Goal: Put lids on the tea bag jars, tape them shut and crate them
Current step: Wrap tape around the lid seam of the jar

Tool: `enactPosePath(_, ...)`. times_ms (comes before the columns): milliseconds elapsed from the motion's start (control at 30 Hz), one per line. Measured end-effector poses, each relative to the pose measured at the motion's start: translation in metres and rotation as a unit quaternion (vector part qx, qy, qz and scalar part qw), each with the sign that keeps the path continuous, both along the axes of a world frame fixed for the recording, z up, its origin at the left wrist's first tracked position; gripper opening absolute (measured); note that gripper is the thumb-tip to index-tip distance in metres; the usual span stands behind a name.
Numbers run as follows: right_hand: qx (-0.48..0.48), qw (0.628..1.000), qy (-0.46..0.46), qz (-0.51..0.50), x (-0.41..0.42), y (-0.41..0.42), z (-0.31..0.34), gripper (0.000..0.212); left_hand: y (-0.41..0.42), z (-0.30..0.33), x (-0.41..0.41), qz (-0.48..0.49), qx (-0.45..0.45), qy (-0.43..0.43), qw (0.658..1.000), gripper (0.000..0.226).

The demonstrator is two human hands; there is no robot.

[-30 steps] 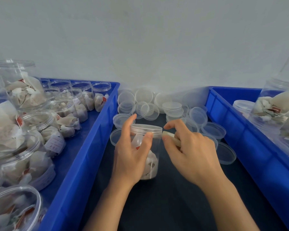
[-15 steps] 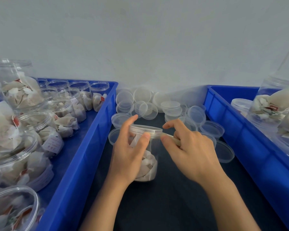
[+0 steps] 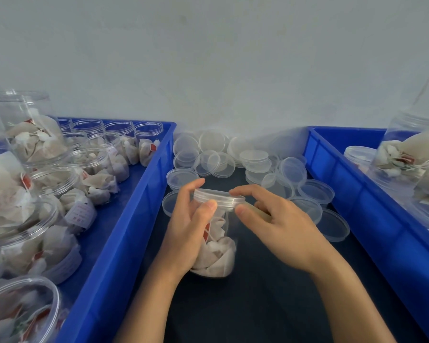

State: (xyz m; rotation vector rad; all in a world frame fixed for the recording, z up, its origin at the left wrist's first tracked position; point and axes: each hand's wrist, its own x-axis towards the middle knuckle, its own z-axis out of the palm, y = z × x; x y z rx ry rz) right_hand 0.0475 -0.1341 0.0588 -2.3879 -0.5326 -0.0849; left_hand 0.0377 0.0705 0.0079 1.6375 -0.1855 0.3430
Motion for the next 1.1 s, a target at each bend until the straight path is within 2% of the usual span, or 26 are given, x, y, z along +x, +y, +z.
enactPosePath(100,0.035,0.999,0.034,0.005,0.003,-0.004,0.0,0.027,-0.004,0.0,-0.001,-0.017,-0.018,0.017,1.0,0.063)
enactPosePath(233,0.055,0.998,0.021,-0.012,0.005,-0.004,-0.003,0.026,-0.006,0.002,-0.003,0.019,0.004,0.024,1.0,0.055)
enactPosePath(367,0.016,0.999,-0.02,-0.045,0.003,0.004,-0.006,0.028,-0.005,0.005,-0.005,0.125,0.062,0.001,0.99,0.044)
enactPosePath(567,-0.014,0.993,-0.074,-0.095,-0.002,0.014,-0.007,0.033,-0.013,0.005,-0.009,0.16,0.055,0.031,0.985,0.022)
enactPosePath(600,-0.018,0.991,-0.081,-0.102,-0.003,0.016,-0.006,0.035,-0.015,0.005,-0.009,0.159,0.057,0.037,0.985,0.022)
enactPosePath(733,-0.03,0.989,-0.083,-0.12,-0.004,0.019,-0.005,0.035,-0.022,0.009,-0.008,0.148,0.093,0.063,0.982,0.049)
enactPosePath(833,-0.033,0.99,-0.075,-0.112,-0.006,0.02,-0.002,0.037,-0.02,0.009,-0.006,0.144,0.09,0.089,0.982,0.056)
enactPosePath(967,-0.005,0.996,-0.018,-0.085,-0.005,0.018,0.001,0.034,-0.018,0.006,-0.004,0.135,0.033,0.097,0.985,0.058)
enactPosePath(1100,0.035,0.998,-0.002,-0.059,-0.002,0.013,-0.001,0.038,-0.015,0.008,-0.003,0.132,-0.021,0.088,0.987,0.05)
